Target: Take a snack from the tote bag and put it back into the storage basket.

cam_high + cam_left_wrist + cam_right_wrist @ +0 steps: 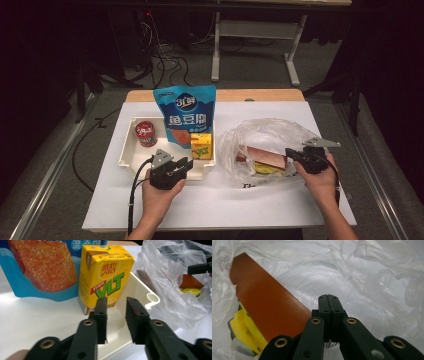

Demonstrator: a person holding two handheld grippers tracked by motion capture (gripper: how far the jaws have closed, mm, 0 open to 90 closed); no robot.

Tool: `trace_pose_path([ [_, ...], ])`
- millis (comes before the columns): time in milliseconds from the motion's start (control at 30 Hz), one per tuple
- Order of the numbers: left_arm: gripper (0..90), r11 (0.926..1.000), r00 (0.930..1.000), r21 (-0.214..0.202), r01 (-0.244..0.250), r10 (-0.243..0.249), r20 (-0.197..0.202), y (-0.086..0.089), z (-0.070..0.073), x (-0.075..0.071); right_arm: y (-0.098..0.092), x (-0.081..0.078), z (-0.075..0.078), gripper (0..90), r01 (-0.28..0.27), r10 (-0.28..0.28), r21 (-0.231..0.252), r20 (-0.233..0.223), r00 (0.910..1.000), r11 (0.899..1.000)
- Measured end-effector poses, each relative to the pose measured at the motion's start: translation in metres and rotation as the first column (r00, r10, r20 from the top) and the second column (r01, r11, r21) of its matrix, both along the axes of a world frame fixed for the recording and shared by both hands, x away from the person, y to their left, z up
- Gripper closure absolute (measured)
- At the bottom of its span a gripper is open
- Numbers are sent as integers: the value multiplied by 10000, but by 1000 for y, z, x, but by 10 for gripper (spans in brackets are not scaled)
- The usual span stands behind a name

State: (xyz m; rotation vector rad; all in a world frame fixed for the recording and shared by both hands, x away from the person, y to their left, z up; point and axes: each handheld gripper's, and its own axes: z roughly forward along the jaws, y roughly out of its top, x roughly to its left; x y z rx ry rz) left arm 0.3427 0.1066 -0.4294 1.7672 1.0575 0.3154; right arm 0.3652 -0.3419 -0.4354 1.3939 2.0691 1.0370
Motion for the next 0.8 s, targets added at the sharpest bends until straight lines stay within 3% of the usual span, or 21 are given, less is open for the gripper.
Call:
trace_pose_path([
  [233,575,9996,9997,-233,174,-170,165,-3,3,-2,0,-13,1,900,-212,213,144,-47,9998,9997],
  [400,421,9985,9988,-348,416,-407,270,-6,7,-3,-2,-19,1,882,-509,508,258,42,9987,9984],
  [600,241,9978,9979,-224,622,-617,218,-11,8,-4,-5,-21,3,557,-994,958,813,479,9943,9917],
  [800,240,9979,9977,-144,635,-632,249,-12,8,-4,4,-20,3,377,-1897,1877,603,372,9815,9800],
])
